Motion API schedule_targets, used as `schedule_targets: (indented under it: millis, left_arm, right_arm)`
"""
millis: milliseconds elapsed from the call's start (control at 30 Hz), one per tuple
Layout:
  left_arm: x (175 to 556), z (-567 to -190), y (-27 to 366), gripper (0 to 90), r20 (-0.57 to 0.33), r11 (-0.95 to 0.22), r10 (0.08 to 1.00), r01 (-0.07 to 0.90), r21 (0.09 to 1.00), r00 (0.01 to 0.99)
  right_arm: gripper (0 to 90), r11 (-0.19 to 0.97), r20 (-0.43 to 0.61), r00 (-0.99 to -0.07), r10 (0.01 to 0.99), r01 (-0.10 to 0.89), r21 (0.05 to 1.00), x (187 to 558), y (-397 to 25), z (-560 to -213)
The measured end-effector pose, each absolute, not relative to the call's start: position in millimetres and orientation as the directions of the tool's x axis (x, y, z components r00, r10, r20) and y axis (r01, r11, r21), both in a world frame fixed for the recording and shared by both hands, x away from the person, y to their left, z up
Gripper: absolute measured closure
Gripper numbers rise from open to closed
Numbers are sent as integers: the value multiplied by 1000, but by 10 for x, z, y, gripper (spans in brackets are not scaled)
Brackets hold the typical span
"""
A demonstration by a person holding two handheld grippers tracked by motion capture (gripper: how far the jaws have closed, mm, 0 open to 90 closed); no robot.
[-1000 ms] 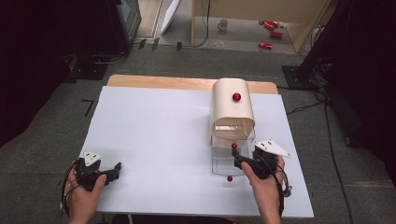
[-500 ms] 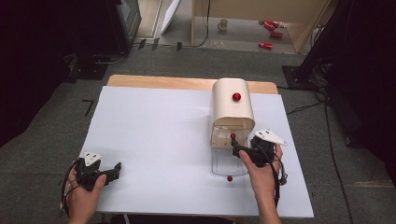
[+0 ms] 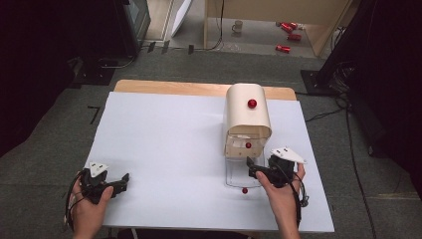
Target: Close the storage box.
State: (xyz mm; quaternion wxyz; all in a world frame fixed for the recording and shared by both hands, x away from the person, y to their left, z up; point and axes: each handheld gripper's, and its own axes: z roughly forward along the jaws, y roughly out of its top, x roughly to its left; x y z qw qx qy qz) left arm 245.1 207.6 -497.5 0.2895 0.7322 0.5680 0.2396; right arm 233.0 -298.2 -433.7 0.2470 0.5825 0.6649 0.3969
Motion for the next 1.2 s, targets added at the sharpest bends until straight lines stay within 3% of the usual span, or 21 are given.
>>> schedule_targets:
  millis: [500,1200]
  left_arm:
    - [2451,-4975,2075,65,22,-187,971,693,696,239]
    - [2454,-4975,2074,64,21,-186,971,694,696,239]
  right_arm:
    - [0,33,135,-242,961,585,811,1820,-2982,-4547]
    - [0,74,144,-269,952,661,747,1656,-2918,-4924]
